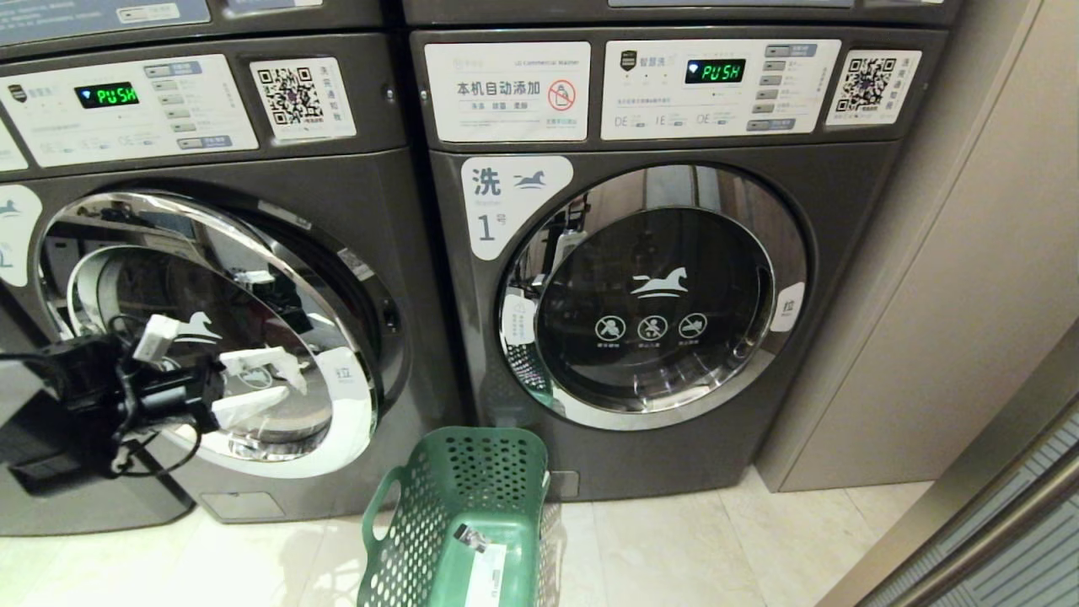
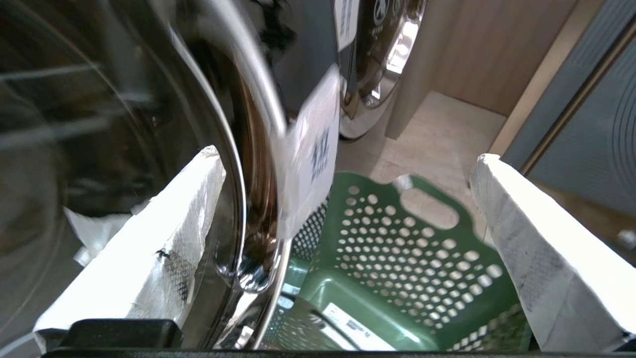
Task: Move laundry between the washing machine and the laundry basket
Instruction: Open the lid of the washing machine
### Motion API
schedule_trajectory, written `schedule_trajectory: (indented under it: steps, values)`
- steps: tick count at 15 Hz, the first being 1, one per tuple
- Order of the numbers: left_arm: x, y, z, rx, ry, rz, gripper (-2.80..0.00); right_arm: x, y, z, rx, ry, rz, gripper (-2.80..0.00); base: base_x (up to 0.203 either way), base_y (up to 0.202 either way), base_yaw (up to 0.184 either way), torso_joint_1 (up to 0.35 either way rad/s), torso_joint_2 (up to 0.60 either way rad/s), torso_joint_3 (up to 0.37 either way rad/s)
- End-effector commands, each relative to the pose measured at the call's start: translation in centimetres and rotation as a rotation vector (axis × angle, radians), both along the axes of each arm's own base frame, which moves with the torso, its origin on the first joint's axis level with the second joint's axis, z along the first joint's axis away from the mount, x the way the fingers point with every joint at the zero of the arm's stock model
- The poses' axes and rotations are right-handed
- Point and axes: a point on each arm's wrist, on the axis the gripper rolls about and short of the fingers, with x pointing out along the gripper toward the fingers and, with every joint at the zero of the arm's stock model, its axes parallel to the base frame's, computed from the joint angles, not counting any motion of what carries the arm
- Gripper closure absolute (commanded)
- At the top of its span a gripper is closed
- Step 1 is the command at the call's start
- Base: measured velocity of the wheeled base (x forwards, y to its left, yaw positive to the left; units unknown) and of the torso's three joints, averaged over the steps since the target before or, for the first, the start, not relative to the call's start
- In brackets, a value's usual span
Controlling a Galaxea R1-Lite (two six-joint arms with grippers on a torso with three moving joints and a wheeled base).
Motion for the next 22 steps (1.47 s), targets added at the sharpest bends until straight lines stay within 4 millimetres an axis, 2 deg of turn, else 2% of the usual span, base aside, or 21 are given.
schedule_trajectory:
  steps: [1, 3, 6, 7, 8, 9, 10, 13, 14, 16, 18, 20, 21, 22]
  values:
    - [-5.0, 0.1, 6.3, 0.039, -0.076, 0.07, -2.8, 0.3, 0.0, -0.9, -0.001, 0.032, 0.0, 0.0, 0.0, 0.0, 0.0, 0.0, 0.0, 0.0]
    - [-11.6, 0.8, 10.8, 0.059, -0.103, 0.253, -2.8, 0.3, 0.0, -0.9, 0.0, 0.032, 0.001, 0.0, 0.0, 0.0, 0.0, 0.0, 0.0, 0.0]
    - [-23.8, 4.1, 16.2, 0.102, -0.159, 0.723, -2.8, 0.3, 0.0, -0.9, -0.001, 0.033, 0.0, 0.0, 0.0, 0.0, 0.0, 0.0, 0.0, 0.0]
    - [-27.6, 4.1, 17.8, 0.113, -0.177, 0.875, -2.8, 0.3, 0.0, -0.9, -0.001, 0.033, 0.0, 0.0, 0.0, 0.0, 0.0, 0.0, 0.0, 0.0]
    - [-30.8, 2.9, 19.8, 0.133, -0.208, 1.004, -2.8, 0.3, 0.0, -0.9, -0.001, 0.032, 0.0, 0.0, 0.0, 0.0, 0.0, 0.0, 0.0, 0.0]
    - [-33.2, 0.9, 21.8, 0.153, -0.251, 1.106, -2.8, 0.3, 0.0, -0.9, 0.0, 0.032, 0.001, 0.0, 0.0, 0.0, 0.0, 0.0, 0.0, 0.0]
    - [-34.3, -0.9, 23.5, 0.161, -0.3, 1.172, -2.8, 0.3, 0.0, -0.9, -0.001, 0.033, 0.0, 0.0, 0.0, 0.0, 0.0, 0.0, 0.0, 0.0]
    - [-35.1, -3.9, 29.9, 0.211, -0.468, 1.192, -2.8, 0.3, 0.0, -0.9, 0.0, 0.033, 0.001, 0.0, 0.0, 0.0, 0.0, 0.0, 0.0, 0.0]
    - [-34.8, -4.3, 31.2, 0.194, -0.493, 1.17, -2.8, 0.3, 0.0, -0.9, -0.001, 0.033, 0.0, 0.0, 0.0, 0.0, 0.0, 0.0, 0.0, 0.0]
    - [-33.8, -2.6, 31.9, 0.131, -0.468, 1.168, -2.8, 0.3, 0.0, -0.9, -0.001, 0.032, 0.0, 0.0, 0.0, 0.0, 0.0, 0.0, 0.0, 0.0]
    - [-33.1, -0.2, 32.8, 0.067, -0.465, 1.297, -2.8, 0.3, 0.0, -0.9, 0.0, 0.032, 0.0, 0.0, 0.0, 0.0, 0.0, 0.0, 0.0, 0.0]
    - [-31.3, 3.0, 32.5, 0.157, -0.454, 1.474, -2.8, 0.3, 0.0, -0.9, 0.0, 0.032, 0.0, 0.0, 0.0, 0.0, 0.0, 0.0, 0.0, 0.0]
    - [-30.1, 4.4, 31.9, 0.215, -0.419, 1.513, -2.8, 0.3, 0.0, -0.9, -0.001, 0.032, 0.0, 0.0, 0.0, 0.0, 0.0, 0.0, 0.0, 0.0]
    - [-28.4, 4.8, 31.4, 0.242, -0.391, 1.485, -2.8, 0.3, 0.0, -0.9, -0.001, 0.032, 0.0, 0.0, 0.0, 0.0, 0.0, 0.0, 0.0, 0.0]
